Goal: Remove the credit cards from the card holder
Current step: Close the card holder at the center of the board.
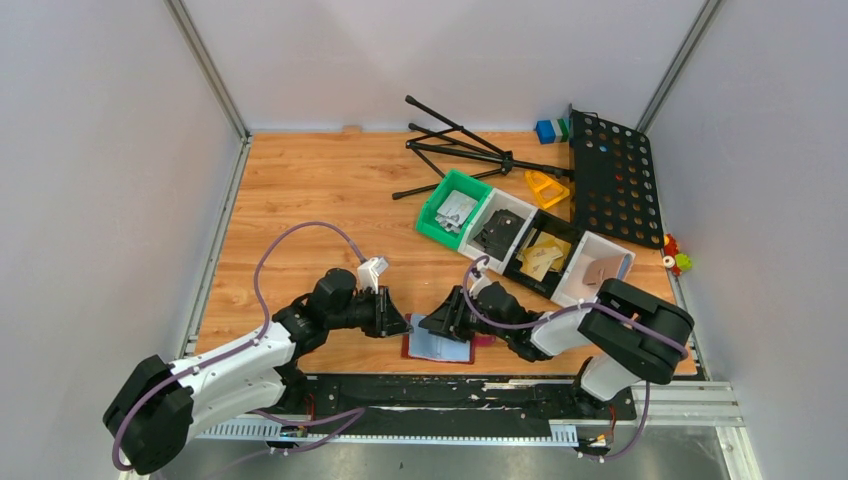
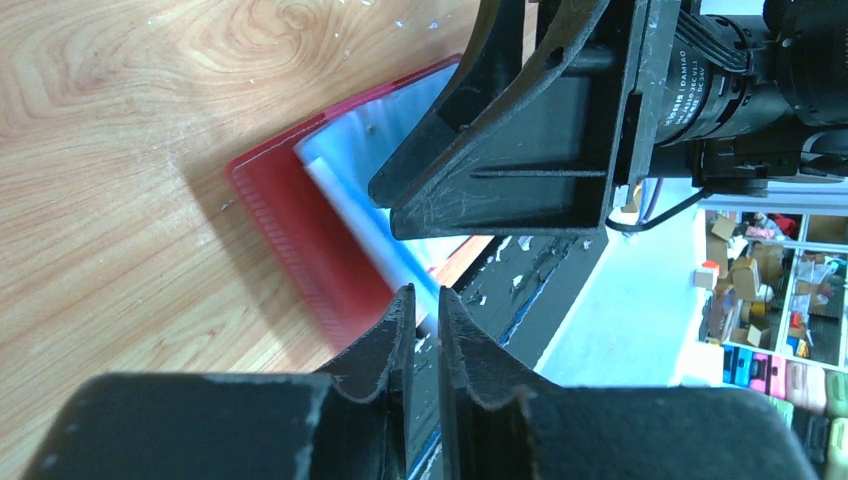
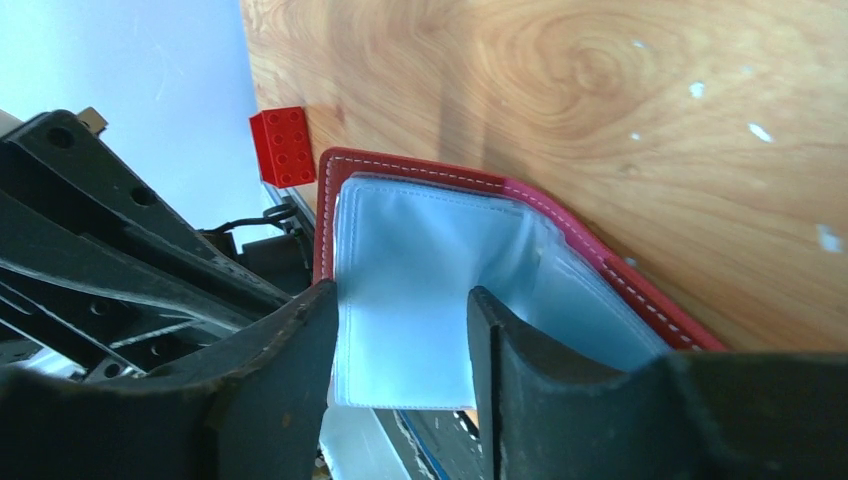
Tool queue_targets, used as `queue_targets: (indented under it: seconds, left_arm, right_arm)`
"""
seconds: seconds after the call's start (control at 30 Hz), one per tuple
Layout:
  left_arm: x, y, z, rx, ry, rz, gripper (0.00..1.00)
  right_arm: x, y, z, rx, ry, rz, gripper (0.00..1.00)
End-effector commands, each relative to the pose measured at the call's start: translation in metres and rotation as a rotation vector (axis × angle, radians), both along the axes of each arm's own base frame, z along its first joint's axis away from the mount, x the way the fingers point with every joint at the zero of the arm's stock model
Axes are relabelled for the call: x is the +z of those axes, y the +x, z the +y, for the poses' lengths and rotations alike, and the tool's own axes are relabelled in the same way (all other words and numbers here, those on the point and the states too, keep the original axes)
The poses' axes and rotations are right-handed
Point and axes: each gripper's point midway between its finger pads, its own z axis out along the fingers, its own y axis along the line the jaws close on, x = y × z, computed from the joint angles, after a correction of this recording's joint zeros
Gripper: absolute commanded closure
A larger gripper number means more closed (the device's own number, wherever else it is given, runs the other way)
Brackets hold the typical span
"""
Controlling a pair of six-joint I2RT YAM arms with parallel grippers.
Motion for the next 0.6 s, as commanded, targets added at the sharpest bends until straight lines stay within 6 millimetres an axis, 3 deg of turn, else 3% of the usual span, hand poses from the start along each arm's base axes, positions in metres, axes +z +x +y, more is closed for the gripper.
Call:
queue_targets:
  seconds: [0.0,0.13,0.27,0.37,0.57]
  left_arm:
    - [0.015,0.004,-0.009,-0.026,-0.046,-0.050,0.77]
    - [0.011,0.004,-0.010,-0.026,-0.029,-0.041,0.73]
    - [0.007,0.006,-0.007,-0.016,0.003,-0.037,0.73]
    - [0.001,0.008,0.002,0.009,0.060,-0.045,0.70]
    - [-0.020,0.008,0.020,0.046,0.229,-0.027,0.54]
  right_arm:
    - [0.009,0.003,-0.007,-0.021,0.016,-0.036,0.55]
    - [0.020,0.003,-0.007,-0.002,0.012,-0.069,0.40]
    - [0.021,0.006,-0.020,-0.010,-0.092,-0.111,0.42]
    - [0.019,0.007,-0.040,-0.012,-0.248,-0.142,0.43]
    - [0.021,0.004,-0.098,-0.049,-0.524,-0.177,0.28]
